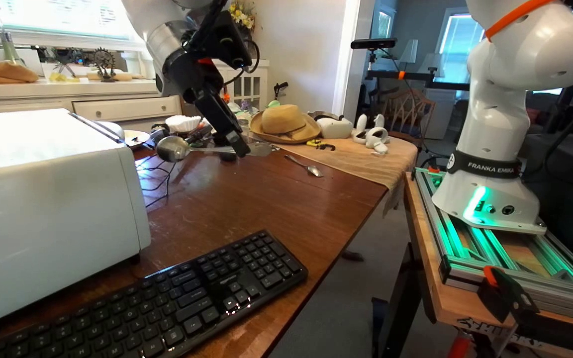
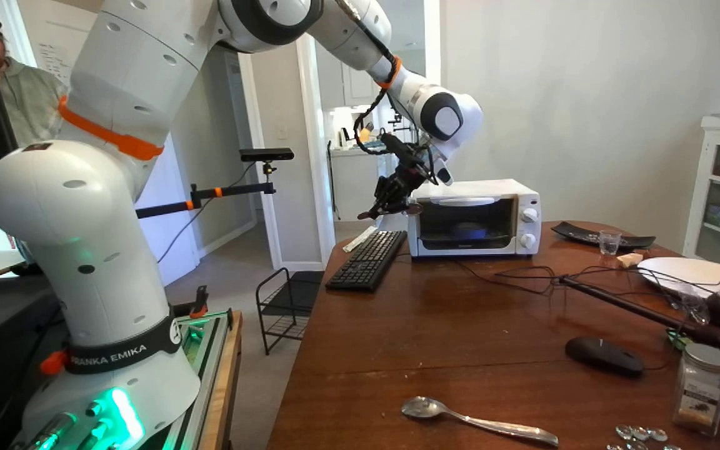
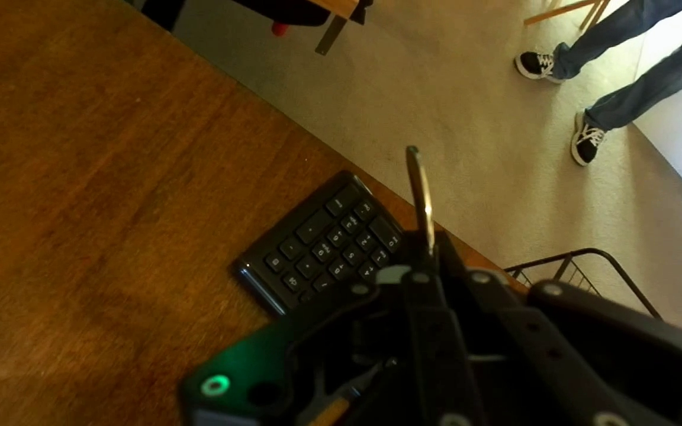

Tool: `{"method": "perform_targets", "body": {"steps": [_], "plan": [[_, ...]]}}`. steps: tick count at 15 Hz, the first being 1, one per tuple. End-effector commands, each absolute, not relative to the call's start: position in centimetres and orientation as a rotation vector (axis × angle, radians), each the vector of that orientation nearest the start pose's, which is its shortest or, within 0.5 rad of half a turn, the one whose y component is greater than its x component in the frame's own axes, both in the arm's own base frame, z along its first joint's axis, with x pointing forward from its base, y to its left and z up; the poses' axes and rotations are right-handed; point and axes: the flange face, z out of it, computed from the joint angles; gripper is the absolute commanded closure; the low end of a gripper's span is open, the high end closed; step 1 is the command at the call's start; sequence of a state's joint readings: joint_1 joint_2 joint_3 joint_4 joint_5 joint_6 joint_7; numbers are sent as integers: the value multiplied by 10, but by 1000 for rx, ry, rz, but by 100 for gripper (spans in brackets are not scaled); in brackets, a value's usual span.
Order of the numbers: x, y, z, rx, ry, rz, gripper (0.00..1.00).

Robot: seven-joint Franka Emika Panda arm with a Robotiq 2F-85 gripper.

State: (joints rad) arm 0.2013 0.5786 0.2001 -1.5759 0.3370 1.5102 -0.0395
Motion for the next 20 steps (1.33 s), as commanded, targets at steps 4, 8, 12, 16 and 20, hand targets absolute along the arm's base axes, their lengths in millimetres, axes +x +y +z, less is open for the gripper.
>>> {"method": "perform_targets", "body": {"steps": [4, 8, 12, 16, 20], "plan": [[585, 262, 297, -2650, -542, 982, 99], [600, 265, 300, -2660, -572, 930, 99], [609, 276, 297, -2645, -611, 907, 99], [613, 287, 291, -2630, -641, 903, 99], [619, 288, 285, -2629, -544, 984, 99]]}}
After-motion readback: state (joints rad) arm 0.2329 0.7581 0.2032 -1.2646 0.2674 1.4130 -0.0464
